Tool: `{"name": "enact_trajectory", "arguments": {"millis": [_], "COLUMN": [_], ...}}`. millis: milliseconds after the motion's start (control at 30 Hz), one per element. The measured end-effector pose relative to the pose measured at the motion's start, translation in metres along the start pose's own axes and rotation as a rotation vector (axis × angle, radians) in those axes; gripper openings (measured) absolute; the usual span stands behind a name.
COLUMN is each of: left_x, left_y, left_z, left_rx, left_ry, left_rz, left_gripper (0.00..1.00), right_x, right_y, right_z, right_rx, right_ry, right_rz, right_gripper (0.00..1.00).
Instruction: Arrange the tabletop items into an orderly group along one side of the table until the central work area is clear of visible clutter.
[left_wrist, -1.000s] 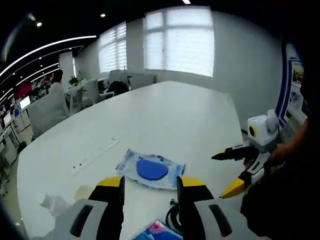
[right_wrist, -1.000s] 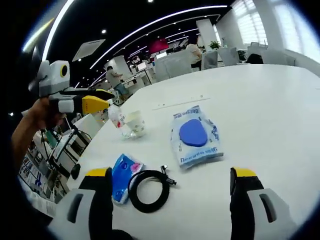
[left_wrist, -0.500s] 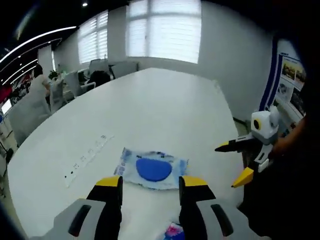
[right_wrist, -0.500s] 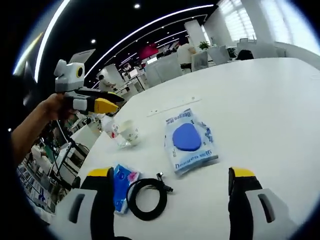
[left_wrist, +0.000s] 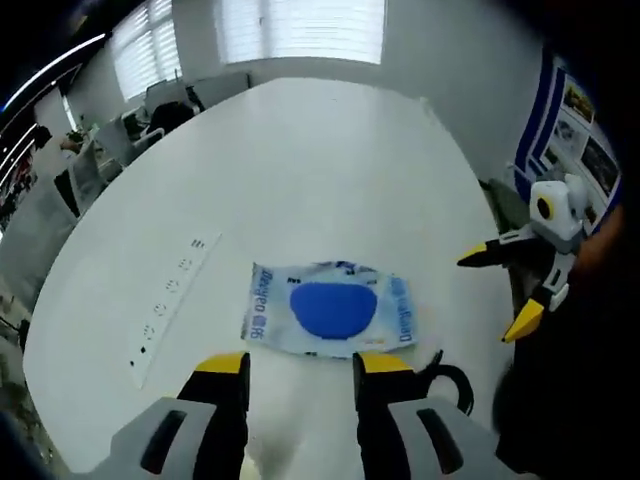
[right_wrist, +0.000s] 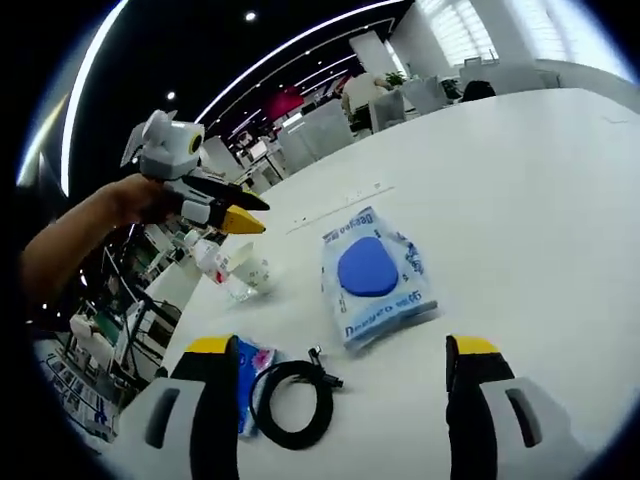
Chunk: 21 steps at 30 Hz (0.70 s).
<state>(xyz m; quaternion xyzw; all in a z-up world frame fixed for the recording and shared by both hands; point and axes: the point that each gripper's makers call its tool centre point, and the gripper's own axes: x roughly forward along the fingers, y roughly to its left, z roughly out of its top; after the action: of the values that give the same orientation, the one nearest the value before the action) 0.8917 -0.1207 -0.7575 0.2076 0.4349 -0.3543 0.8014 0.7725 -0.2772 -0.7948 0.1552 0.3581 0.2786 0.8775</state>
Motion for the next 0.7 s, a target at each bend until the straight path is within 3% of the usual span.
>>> {"name": "enact_trajectory", "arguments": {"millis": [433,700], "left_x": [0.049,0.064], "left_y": [0.025,0.027], "left_z": [-0.010,-0.014], "left_rx": [-0.019,0.014], "left_ry": [0.077,0.108], "left_rz": [0.012,0.006], "left_gripper": [0.37,0.37], "right_x": [0.011,0.022], "right_y": [0.001,0.000], "right_z": [0.010,-0.009], "right_rx": [-0.010,0.066], "right_ry": [-0.058,0.018], "right_rz": [-0.040,-0.036], "right_gripper": [0.62,0.59]}}
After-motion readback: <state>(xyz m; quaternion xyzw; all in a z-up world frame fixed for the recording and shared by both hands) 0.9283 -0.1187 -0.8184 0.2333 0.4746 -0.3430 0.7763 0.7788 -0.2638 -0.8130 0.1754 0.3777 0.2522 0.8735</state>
